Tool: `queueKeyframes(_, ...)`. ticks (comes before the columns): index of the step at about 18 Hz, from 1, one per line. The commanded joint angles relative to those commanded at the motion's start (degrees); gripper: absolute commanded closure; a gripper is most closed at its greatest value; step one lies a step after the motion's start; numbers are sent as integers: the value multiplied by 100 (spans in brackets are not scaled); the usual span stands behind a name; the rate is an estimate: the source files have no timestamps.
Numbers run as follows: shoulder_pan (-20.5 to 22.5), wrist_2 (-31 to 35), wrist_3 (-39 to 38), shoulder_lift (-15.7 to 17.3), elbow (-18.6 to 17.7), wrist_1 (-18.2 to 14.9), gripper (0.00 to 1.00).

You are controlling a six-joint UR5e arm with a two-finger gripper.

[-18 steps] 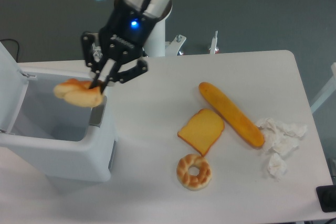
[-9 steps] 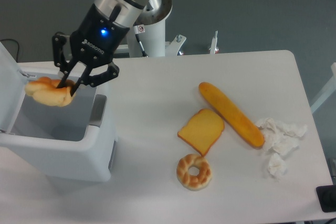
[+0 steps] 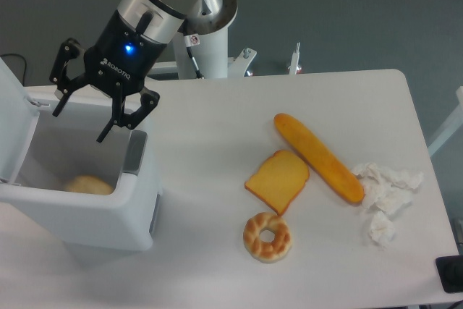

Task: Place the round bread in the trash can

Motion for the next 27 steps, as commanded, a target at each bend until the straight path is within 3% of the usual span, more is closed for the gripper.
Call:
queueKeyframes(2,9,0,-9,0,9,0,0)
queueKeyframes(7,53,17,44,-9,17,377,0)
queueKeyframes(12,333,35,123,35,18,439,0)
queueKeyframes(16,667,70,982,62,53,440,0)
queueKeyframes(19,747,604,1457,105,44,422,0)
queueKeyframes(22,747,1307,2432,114,35,422,0)
queueKeyframes(27,747,2108,2934,114,18,422,0)
